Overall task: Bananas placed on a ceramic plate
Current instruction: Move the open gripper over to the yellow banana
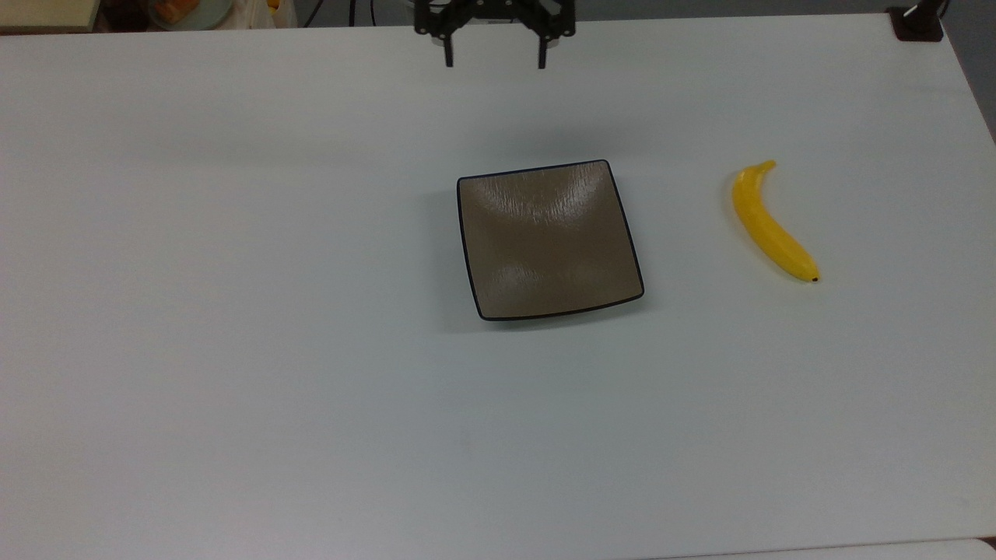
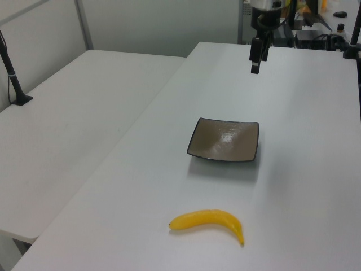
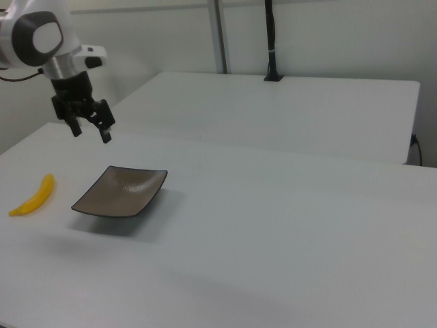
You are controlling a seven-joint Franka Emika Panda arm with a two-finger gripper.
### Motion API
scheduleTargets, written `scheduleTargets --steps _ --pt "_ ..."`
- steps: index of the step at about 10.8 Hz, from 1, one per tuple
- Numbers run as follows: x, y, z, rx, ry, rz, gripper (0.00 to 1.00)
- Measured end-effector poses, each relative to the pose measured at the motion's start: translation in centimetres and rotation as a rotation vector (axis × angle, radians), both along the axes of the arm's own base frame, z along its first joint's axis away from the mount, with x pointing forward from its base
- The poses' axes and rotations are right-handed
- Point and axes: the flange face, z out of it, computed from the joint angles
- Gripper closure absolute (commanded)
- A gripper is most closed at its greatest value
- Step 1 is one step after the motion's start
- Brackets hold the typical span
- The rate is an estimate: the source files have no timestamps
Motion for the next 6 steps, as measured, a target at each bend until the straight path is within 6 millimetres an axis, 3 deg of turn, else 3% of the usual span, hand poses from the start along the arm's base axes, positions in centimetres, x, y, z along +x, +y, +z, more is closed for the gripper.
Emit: scheduleTargets --steps 3,6 --pt "-0.8 7.2 1.1 0.056 -0.011 -0.027 0.0" --pt "-2.0 16.2 0.2 0.079 0.004 -0.031 0.0"
